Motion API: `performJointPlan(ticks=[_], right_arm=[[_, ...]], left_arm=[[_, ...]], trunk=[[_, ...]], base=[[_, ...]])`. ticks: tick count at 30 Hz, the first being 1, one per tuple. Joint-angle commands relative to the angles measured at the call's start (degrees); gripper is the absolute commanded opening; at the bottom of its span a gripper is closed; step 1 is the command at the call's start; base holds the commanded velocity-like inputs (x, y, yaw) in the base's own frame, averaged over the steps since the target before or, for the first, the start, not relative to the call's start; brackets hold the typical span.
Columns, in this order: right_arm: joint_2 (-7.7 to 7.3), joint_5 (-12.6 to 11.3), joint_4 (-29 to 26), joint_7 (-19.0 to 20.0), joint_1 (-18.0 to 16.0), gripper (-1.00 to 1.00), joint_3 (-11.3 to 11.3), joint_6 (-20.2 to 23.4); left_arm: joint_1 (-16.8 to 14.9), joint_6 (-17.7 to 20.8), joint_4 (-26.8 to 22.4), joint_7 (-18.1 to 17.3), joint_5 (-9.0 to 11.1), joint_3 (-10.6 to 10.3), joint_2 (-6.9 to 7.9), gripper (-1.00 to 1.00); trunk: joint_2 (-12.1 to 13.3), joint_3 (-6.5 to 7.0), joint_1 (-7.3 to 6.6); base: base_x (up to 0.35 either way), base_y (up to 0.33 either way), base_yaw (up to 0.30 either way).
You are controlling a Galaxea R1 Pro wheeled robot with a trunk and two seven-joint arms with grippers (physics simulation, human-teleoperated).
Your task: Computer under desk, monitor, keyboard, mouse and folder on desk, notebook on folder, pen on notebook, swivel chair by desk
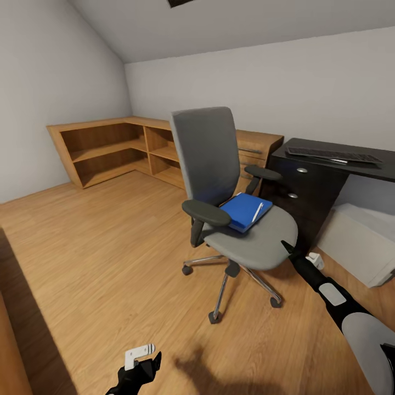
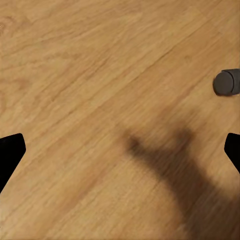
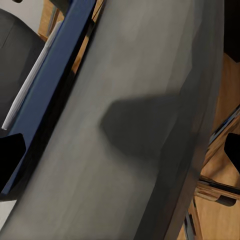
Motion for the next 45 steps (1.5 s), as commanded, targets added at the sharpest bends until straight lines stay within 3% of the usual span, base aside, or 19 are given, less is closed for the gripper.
performJointPlan(ticks=[1, 45], right_arm=[[0.02, -0.6, 0.0, 0.2, 0.0, 1.00, -0.2, 0.6], [0.70, -0.7, 0.1, 0.1, 0.0, 1.00, -0.2, 0.7]], left_arm=[[0.0, 0.3, -0.1, 0.3, 0.6, -0.1, 0.02, 1.00], [0.0, 0.3, -0.1, 0.3, 0.6, -0.1, 0.02, 1.00]], trunk=[[0.0, -0.05, -0.01], [0.0, -0.23, -0.01]], base=[[0.000, 0.000, 0.000], [0.019, 0.000, 0.021]])
